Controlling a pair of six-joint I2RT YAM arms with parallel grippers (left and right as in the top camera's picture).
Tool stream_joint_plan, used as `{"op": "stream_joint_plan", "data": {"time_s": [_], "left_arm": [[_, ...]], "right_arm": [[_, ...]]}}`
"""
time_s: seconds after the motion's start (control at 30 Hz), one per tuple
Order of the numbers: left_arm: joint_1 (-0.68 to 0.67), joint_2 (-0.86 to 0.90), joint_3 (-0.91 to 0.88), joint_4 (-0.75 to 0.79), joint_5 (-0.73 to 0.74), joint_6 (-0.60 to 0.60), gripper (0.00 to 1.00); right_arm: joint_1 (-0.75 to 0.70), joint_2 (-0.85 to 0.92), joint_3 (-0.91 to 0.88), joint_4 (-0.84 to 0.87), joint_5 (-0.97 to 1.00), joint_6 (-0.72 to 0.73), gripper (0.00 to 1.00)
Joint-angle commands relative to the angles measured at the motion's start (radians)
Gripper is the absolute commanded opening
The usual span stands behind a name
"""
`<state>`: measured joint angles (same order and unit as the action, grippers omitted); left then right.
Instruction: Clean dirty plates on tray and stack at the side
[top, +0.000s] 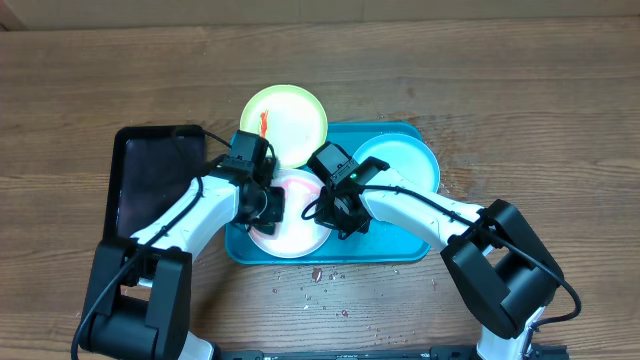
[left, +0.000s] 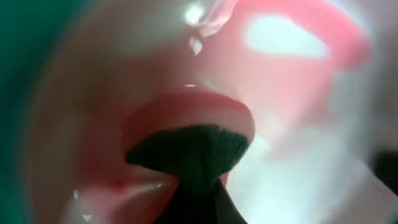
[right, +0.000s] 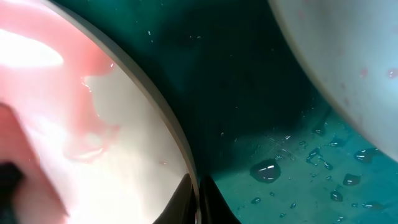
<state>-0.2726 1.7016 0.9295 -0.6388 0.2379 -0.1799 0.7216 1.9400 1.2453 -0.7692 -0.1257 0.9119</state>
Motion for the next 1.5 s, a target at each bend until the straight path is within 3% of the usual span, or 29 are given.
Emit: {"op": "stream_joint_plan", "data": {"time_s": [0.0,0.07,0.13,0.23,0.3,0.43,0.57,0.7,0.8,1.0,1.1,1.2,1.37,1.43,1.47], "left_arm": [[-0.016,0.026,-0.028,-0.026,0.331,0.142,0.04],[-0.014,0.026,-0.016,-0.026,0.22,0.092,0.04],[-0.014,0.026,-0.01,-0.026,0.017,-0.028,0.04],[-0.014,0.026,-0.01,-0.103,-0.438,-0.405,0.04],[-0.014,0.026,-0.01,-0.158,-0.518,-0.541,0.04],[-0.015,0.026,-0.01,-0.162,-0.512,-0.541,0.04],[-0.018,0.026,-0.01,-0.156,-0.457,-0.418,0.04],[-0.018,0.026,-0.01,-0.047,-0.358,-0.197,0.04],[-0.018,0.026,-0.01,0.034,-0.118,0.061,0.05],[-0.018,0.026,-0.01,0.039,0.08,0.259,0.04],[-0.018,0.026,-0.01,0.024,0.076,0.253,0.04],[-0.018,0.026,-0.01,0.023,0.011,0.162,0.04],[-0.018,0.026,-0.01,-0.03,-0.37,-0.285,0.04],[-0.018,0.026,-0.01,-0.077,-0.46,-0.433,0.04],[-0.018,0.026,-0.01,-0.096,-0.454,-0.449,0.04]], "right_arm": [[-0.003,-0.002,0.001,-0.001,0.043,0.004,0.04],[-0.003,-0.002,0.001,-0.001,0.043,0.004,0.04],[-0.003,-0.002,0.001,-0.003,0.043,0.004,0.04],[-0.003,-0.002,0.001,-0.004,0.043,0.001,0.04],[-0.003,-0.002,0.001,-0.004,0.043,0.001,0.03],[-0.003,-0.002,0.001,-0.004,0.043,0.001,0.04],[-0.003,-0.002,0.001,-0.005,0.043,0.001,0.04],[-0.003,-0.002,0.001,-0.004,0.043,0.001,0.04],[-0.003,-0.002,0.001,-0.005,0.043,0.0,0.04],[-0.003,-0.002,0.001,-0.008,0.043,-0.003,0.04],[-0.003,-0.002,0.001,-0.008,0.043,-0.003,0.04],[-0.003,-0.002,0.001,-0.008,0.043,-0.003,0.04],[-0.003,-0.002,0.001,-0.008,0.043,-0.003,0.04],[-0.003,-0.002,0.001,-0.008,0.043,-0.003,0.04],[-0.003,-0.002,0.001,-0.008,0.043,-0.004,0.04]]}}
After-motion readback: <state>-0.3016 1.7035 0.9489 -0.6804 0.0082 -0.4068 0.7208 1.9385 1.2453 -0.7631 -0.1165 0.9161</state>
